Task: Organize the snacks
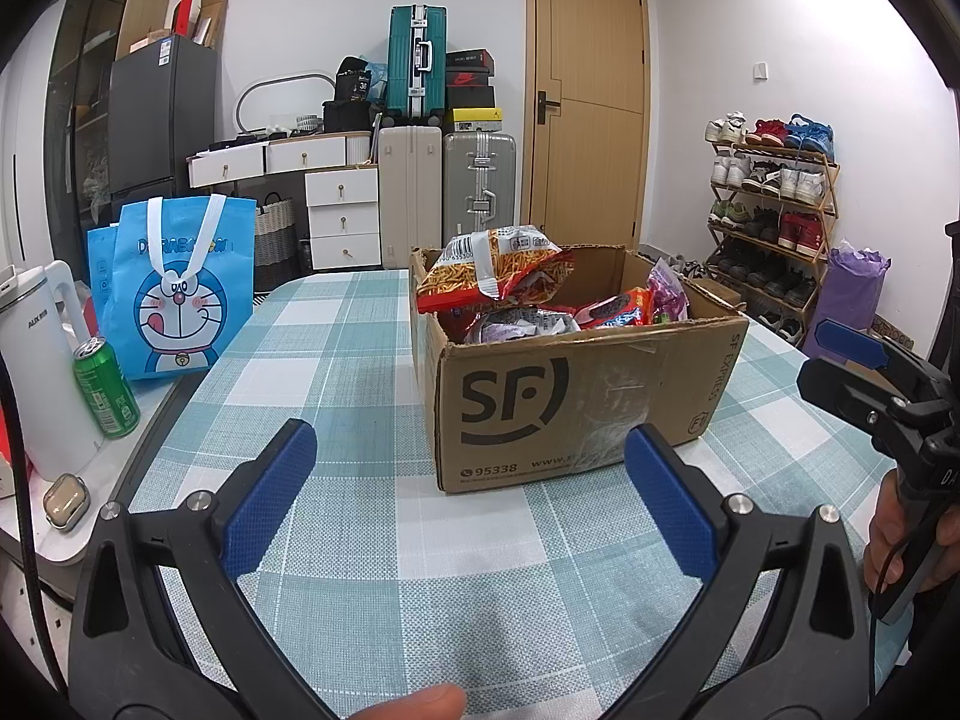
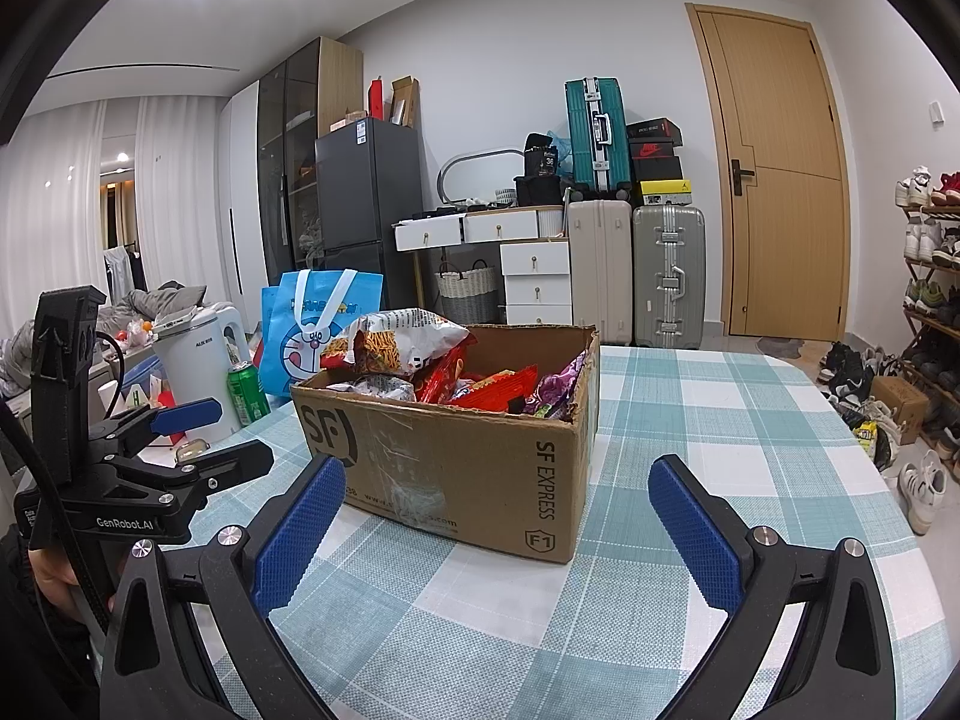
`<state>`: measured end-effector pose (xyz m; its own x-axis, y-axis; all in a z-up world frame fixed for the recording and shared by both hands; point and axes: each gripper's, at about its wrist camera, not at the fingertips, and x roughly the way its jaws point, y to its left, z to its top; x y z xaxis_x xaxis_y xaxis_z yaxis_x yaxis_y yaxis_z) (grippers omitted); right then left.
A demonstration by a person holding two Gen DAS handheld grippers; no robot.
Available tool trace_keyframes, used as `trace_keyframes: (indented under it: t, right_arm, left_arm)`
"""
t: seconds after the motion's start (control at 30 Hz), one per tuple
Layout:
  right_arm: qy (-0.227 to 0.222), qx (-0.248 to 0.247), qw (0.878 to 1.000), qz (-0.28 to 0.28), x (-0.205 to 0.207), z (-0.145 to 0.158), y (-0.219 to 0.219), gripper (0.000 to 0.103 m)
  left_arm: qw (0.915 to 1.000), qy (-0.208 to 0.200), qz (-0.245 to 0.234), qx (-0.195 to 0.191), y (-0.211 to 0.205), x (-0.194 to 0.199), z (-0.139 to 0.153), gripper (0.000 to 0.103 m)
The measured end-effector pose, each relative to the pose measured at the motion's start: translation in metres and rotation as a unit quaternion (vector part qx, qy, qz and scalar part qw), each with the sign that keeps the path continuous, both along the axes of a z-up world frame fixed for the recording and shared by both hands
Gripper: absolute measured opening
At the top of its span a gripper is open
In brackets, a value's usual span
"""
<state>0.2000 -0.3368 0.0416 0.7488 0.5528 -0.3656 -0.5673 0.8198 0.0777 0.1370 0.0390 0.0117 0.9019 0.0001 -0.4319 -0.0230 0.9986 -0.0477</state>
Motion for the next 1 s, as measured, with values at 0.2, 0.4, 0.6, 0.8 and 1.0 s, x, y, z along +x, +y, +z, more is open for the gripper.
trace_keyframes:
  t: [0.2, 0.4, 0.6, 0.8, 1.0]
  right_arm:
    - [0.0, 0.0, 1.0, 0.0, 0.0, 0.0, 0.0, 0.103]
    - [0.0, 0.0, 1.0, 0.0, 0.0001, 0.0, 0.0, 0.103]
    - [0.0, 0.0, 1.0, 0.0, 0.0001, 0.0001, 0.0, 0.103]
    - [0.0, 0.0, 1.0, 0.0, 0.0001, 0.0002, 0.0, 0.103]
    - [0.0, 0.0, 1.0, 0.0, 0.0002, 0.0003, -0.0001, 0.103]
  left_arm:
    - [1.0, 0.0, 0.0, 0.0, 0.0, 0.0, 0.0001, 0.103]
    - [1.0, 0.0, 0.0, 0.0, 0.0001, 0.0, 0.0002, 0.103]
    - [1.0, 0.0, 0.0, -0.002, 0.0003, 0.0002, 0.0002, 0.103]
    - [1.0, 0.0, 0.0, -0.001, 0.0004, 0.0001, 0.0005, 0.103]
    - [1.0, -0.001, 0.003, -0.001, -0.0022, 0.0002, -0.0009, 0.103]
